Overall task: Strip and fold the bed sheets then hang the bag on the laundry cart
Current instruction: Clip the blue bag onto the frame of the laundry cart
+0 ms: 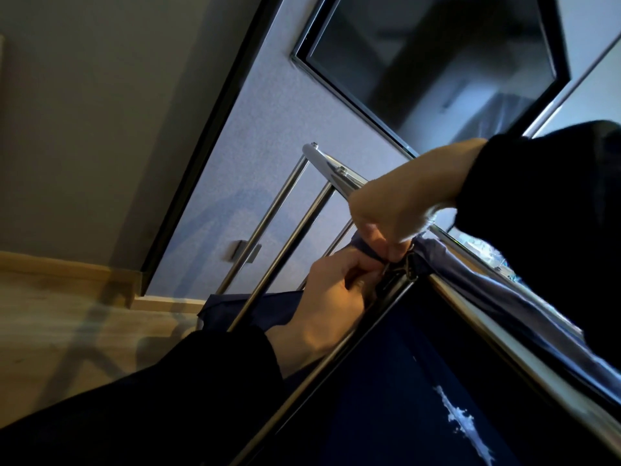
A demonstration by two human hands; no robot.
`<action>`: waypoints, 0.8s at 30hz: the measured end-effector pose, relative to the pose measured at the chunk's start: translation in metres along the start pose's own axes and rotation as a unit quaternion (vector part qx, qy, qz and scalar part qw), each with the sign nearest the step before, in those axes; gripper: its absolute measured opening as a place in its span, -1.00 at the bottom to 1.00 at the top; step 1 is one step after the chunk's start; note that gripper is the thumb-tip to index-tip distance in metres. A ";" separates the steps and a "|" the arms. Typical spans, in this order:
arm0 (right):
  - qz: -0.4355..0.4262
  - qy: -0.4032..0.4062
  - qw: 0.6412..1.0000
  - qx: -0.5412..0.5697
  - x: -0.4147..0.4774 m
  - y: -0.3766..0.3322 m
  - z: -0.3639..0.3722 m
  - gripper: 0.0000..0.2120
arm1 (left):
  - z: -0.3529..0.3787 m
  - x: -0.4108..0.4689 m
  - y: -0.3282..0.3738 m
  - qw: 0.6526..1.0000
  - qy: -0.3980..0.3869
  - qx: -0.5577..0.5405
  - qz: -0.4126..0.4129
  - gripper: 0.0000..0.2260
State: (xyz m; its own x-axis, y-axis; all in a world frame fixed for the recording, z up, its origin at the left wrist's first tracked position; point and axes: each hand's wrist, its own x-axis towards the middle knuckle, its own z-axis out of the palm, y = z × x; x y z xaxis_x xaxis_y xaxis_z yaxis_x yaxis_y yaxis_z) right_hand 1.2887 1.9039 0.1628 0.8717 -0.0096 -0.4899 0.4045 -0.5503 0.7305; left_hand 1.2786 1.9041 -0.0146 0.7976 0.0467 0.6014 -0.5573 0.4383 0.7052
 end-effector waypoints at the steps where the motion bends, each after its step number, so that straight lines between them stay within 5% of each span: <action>1: -0.015 0.028 0.999 0.010 -0.006 0.004 0.000 -0.81 | -0.002 -0.001 0.001 1.000 0.005 -0.003 -0.005 -0.86; 6: -0.057 0.117 0.986 0.107 -0.022 0.018 0.012 -0.80 | -0.004 -0.002 0.005 1.000 -0.015 -0.021 -0.005 -0.86; 11: -0.089 0.310 0.915 0.244 -0.040 0.031 0.032 -0.79 | -0.002 -0.001 0.012 0.997 -0.057 0.030 0.034 -0.85; 16: -0.045 0.402 0.878 0.254 -0.025 0.030 0.074 -0.83 | -0.001 0.011 0.014 0.993 -0.046 0.091 0.061 -0.89; 19: 0.015 0.485 0.801 0.351 -0.016 0.026 0.095 -0.88 | -0.001 0.016 0.012 0.992 -0.062 0.094 0.059 -0.84; 21: 0.060 0.501 0.756 0.417 -0.015 0.026 0.102 -0.86 | -0.001 0.021 0.013 0.987 -0.066 0.120 0.085 -0.83; 24: 0.076 0.447 0.746 0.487 -0.009 0.028 0.105 -0.84 | 0.001 0.035 0.013 0.967 -0.064 0.171 0.177 -0.80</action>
State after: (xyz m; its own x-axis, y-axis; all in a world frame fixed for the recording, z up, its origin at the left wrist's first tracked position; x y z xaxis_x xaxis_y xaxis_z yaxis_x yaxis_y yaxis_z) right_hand 1.2629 1.8015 0.1378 0.8993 0.1874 0.3952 0.2687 -0.9497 -0.1610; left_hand 1.2990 1.9102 0.0159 0.5198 0.0179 0.8541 -0.8515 0.0913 0.5164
